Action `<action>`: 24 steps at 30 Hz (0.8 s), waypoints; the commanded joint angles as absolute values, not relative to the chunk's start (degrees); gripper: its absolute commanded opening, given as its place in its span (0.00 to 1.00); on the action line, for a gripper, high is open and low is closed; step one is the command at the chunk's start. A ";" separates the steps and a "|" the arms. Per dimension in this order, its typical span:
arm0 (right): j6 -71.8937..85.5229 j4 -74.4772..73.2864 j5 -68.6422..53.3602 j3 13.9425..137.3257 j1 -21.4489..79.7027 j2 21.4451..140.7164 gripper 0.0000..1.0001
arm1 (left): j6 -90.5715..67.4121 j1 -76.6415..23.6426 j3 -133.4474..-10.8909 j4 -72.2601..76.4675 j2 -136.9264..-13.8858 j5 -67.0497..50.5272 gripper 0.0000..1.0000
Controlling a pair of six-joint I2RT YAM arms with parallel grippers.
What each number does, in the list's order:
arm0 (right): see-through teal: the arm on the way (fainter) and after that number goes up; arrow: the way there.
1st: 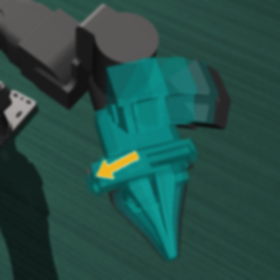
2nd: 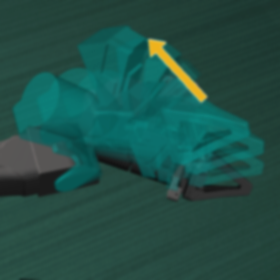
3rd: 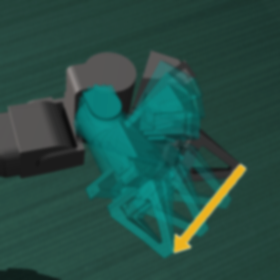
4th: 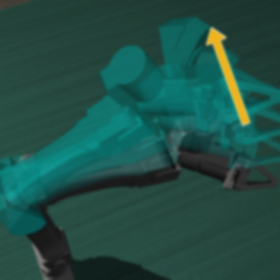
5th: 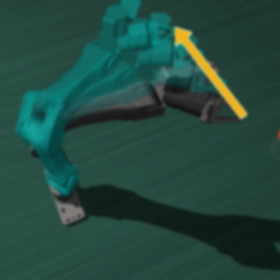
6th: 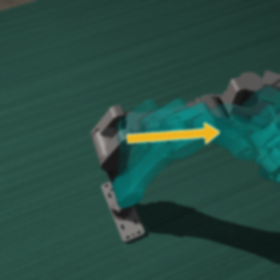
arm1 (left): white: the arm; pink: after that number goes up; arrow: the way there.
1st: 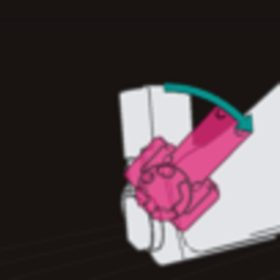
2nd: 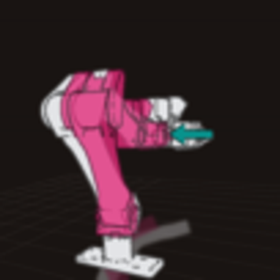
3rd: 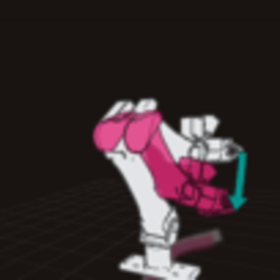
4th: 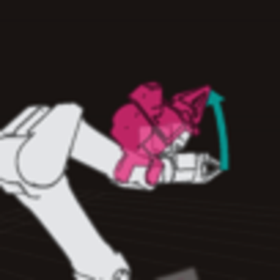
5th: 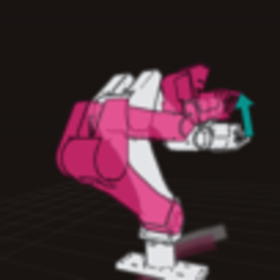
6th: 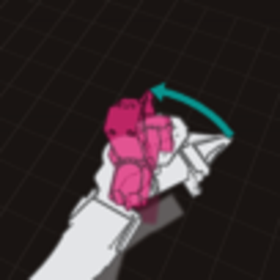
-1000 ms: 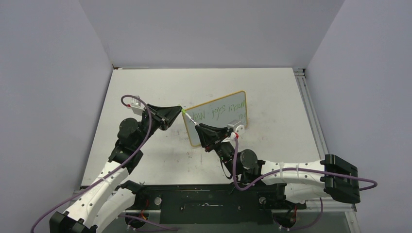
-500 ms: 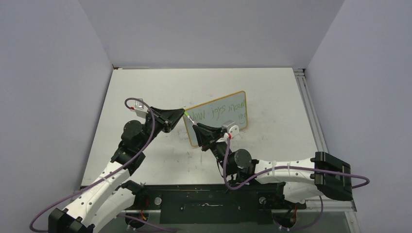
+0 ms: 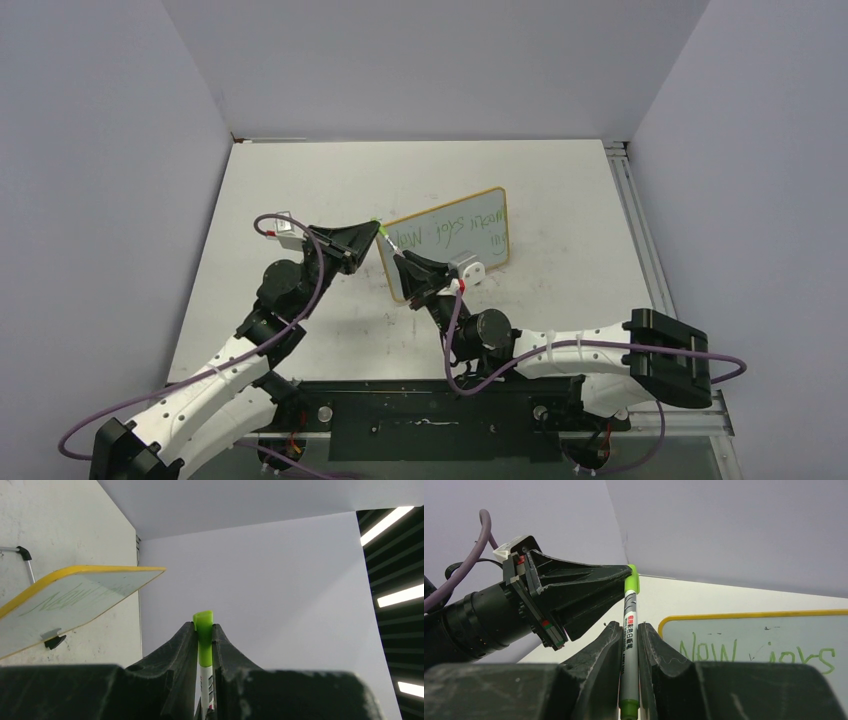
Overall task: Write a sentence on the whiteboard
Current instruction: Close the whiteboard marker at the center of the board.
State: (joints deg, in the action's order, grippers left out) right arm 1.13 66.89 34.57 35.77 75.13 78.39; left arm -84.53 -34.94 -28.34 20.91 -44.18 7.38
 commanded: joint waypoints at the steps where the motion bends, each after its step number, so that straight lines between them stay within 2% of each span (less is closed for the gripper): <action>1: -0.90 69.47 35.86 38.67 75.10 80.24 0.05 | -82.78 -38.39 -28.76 26.58 -42.57 4.05 0.00; 24: -2.07 72.57 35.82 41.63 71.45 82.88 0.05 | -80.64 -44.95 -27.95 27.43 -42.28 6.66 0.00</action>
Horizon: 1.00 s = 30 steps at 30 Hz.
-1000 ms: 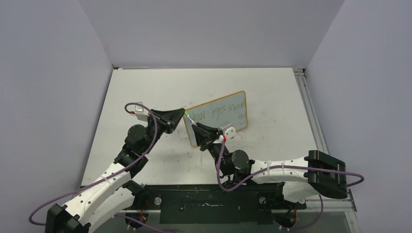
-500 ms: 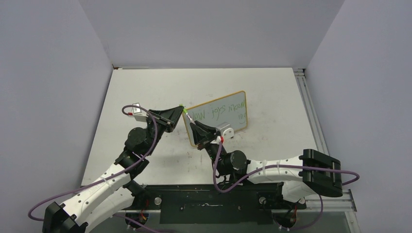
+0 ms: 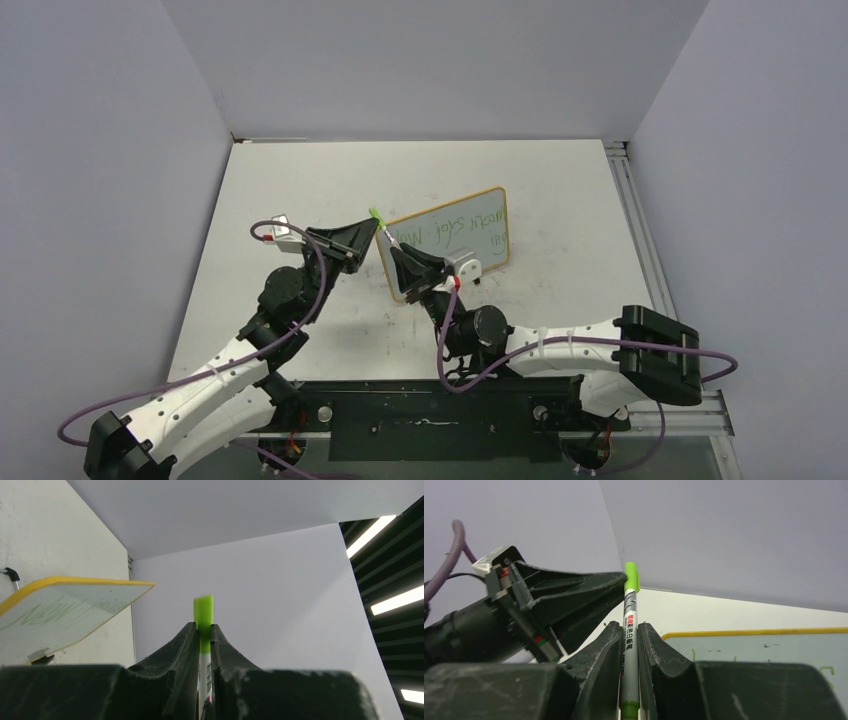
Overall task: Write a sentence on the whiteboard
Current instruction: Close the whiteboard marker at the center of the board.
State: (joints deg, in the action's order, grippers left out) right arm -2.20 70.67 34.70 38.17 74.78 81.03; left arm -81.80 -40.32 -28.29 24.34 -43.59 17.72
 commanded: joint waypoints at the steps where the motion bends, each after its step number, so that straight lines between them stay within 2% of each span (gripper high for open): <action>1: -1.99 72.70 35.80 41.80 71.26 83.01 0.05 | -80.45 -45.21 -27.95 27.42 -42.23 6.73 0.00; 13: -1.88 73.86 35.11 40.09 70.88 80.91 0.05 | -76.56 -45.86 -29.17 22.16 -38.41 10.51 0.00; 15: -1.97 73.86 35.56 39.40 70.91 79.71 0.05 | -74.92 -45.47 -30.59 19.32 -37.64 11.03 0.15; 18: -1.55 73.68 35.85 38.21 70.93 77.42 0.05 | -71.57 -44.84 -33.43 15.67 -37.26 11.04 0.43; 22: -0.89 71.05 33.47 36.33 70.69 72.98 0.05 | -66.21 -42.07 -39.09 10.15 -38.99 7.29 0.67; 25: -0.34 68.73 30.06 34.41 70.53 69.34 0.05 | -63.64 -37.71 -43.17 7.43 -41.48 1.02 0.78; 30: -0.22 64.35 27.39 33.42 70.87 66.04 0.05 | -61.94 -32.76 -46.94 7.26 -45.48 -7.44 0.88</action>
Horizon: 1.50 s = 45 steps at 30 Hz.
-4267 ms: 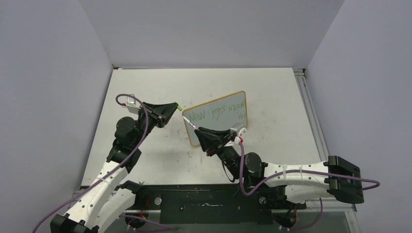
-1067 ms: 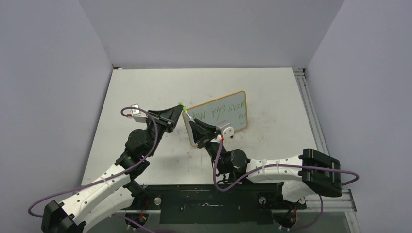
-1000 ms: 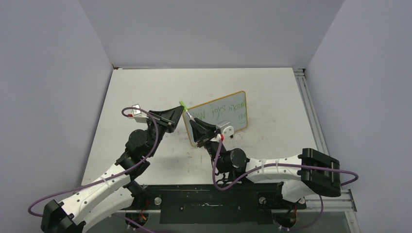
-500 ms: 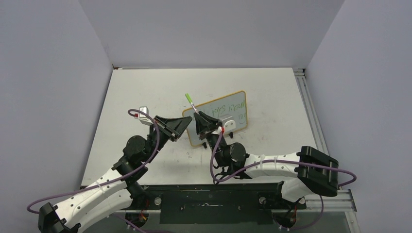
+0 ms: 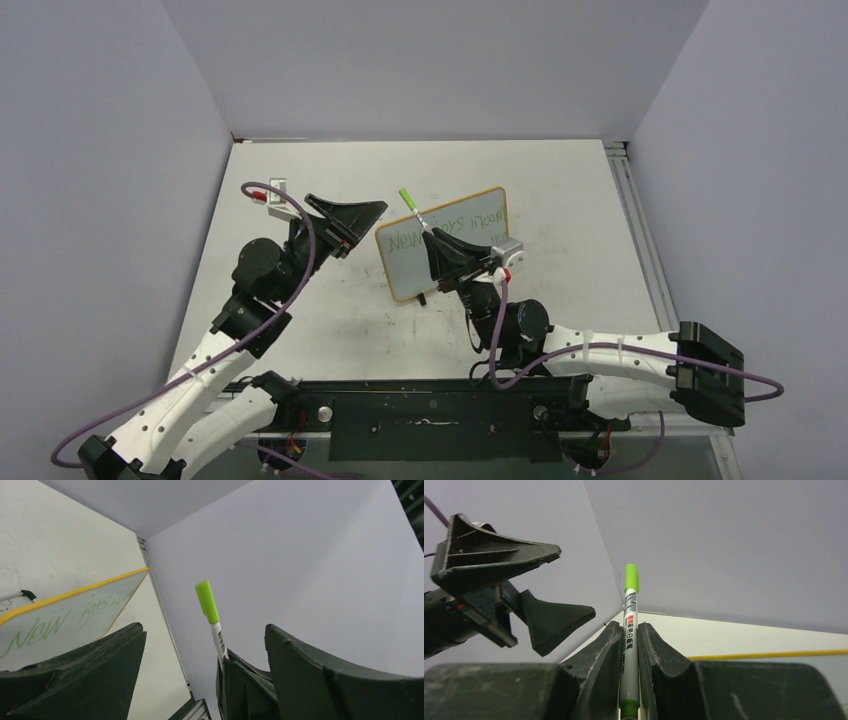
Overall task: Write a sentence on the whiteboard
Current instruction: Close the whiteboard marker at the center of the board.
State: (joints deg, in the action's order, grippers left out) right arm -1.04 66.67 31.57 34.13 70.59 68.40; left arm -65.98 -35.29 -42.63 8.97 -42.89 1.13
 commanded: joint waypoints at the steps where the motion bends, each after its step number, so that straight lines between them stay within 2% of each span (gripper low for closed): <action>1: -0.37 63.84 27.23 33.47 70.99 65.88 0.05 | -61.37 -32.70 -47.77 6.96 -46.52 -8.04 0.88; 10: -4.21 63.30 27.89 35.97 73.21 69.04 0.05 | -60.64 -32.87 -51.12 5.79 -51.78 -9.58 0.91; 13: -5.31 63.66 28.03 36.31 74.16 69.69 0.05 | -60.73 -32.79 -50.74 4.00 -51.06 -7.40 0.86; 16: -7.17 63.95 29.35 36.71 75.39 70.50 0.05 | -60.80 -32.78 -50.16 3.29 -50.32 -5.38 0.73; 19: -8.92 64.54 30.61 36.99 76.38 71.35 0.05 | -61.06 -32.78 -49.82 3.28 -49.90 -4.42 0.54; 22: -10.40 64.88 31.27 37.33 77.11 71.86 0.05 | -61.29 -32.78 -49.38 3.17 -49.58 -3.80 0.42; 27: -12.60 66.29 32.72 37.54 78.48 72.98 0.05 | -62.90 -32.87 -48.12 4.43 -49.27 -3.44 0.08; 29: -13.84 67.29 33.56 37.68 79.10 73.59 0.05 | -64.17 -32.94 -46.95 5.56 -48.80 -3.22 0.00; 45: -20.64 77.30 36.59 37.97 80.04 77.22 0.05 | -66.58 -40.36 -41.97 9.40 -46.95 0.23 0.00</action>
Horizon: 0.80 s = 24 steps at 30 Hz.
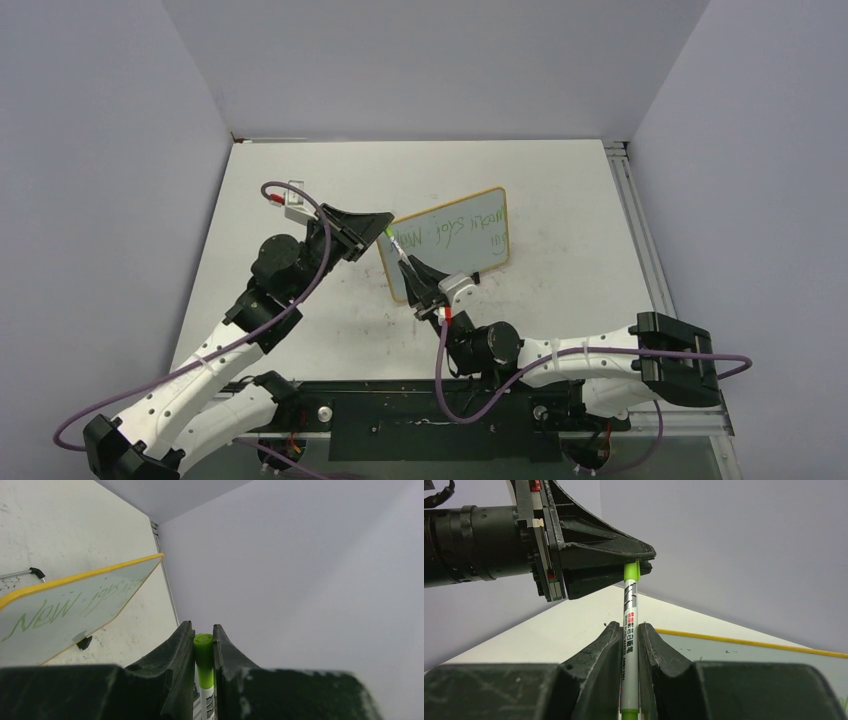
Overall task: Write a sentence on the whiteboard
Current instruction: Close the whiteboard marker at the center of the board.
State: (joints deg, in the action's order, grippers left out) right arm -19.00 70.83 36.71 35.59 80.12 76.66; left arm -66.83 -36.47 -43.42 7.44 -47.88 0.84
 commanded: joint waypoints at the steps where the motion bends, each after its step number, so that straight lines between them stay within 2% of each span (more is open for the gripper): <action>1: -20.65 77.71 36.64 37.97 80.07 77.27 0.05 | -66.55 -40.89 -41.79 9.45 -46.91 1.08 0.00; 24: -18.81 80.24 34.70 37.97 76.96 75.85 0.05 | -65.61 -50.53 -39.37 9.67 -47.91 3.25 0.00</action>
State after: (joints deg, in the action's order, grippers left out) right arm -20.08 74.08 37.01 35.59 80.16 76.75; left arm -66.15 -44.93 -40.88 14.15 -47.51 14.44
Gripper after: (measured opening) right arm 0.158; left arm 0.124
